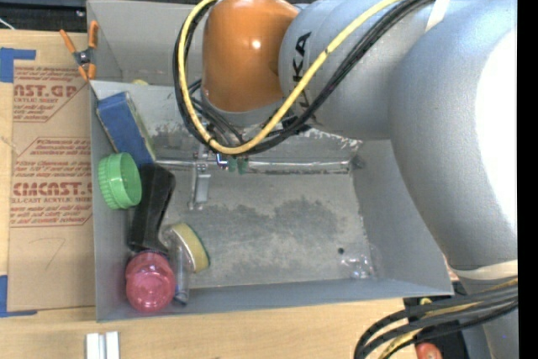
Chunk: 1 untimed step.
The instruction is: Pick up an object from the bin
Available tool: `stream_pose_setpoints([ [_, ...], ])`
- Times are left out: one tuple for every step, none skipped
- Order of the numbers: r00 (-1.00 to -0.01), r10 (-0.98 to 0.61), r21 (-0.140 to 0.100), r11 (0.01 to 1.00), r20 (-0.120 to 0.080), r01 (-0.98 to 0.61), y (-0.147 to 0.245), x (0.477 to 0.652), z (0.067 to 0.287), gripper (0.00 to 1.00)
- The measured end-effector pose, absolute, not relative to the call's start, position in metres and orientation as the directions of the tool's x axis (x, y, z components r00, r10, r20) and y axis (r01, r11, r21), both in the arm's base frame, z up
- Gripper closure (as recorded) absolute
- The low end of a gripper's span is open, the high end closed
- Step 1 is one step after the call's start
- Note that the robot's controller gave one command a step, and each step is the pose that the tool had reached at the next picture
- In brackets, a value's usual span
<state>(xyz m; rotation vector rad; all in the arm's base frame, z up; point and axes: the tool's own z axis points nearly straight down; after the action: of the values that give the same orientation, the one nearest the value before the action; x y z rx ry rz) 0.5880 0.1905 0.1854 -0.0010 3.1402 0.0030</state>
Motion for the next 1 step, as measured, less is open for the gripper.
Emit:
stream_pose_setpoints([
  [-1.0,-0.001,0.002,1.0,-0.001,-0.001,0.1905,0.588,0.1854,0.0],
])
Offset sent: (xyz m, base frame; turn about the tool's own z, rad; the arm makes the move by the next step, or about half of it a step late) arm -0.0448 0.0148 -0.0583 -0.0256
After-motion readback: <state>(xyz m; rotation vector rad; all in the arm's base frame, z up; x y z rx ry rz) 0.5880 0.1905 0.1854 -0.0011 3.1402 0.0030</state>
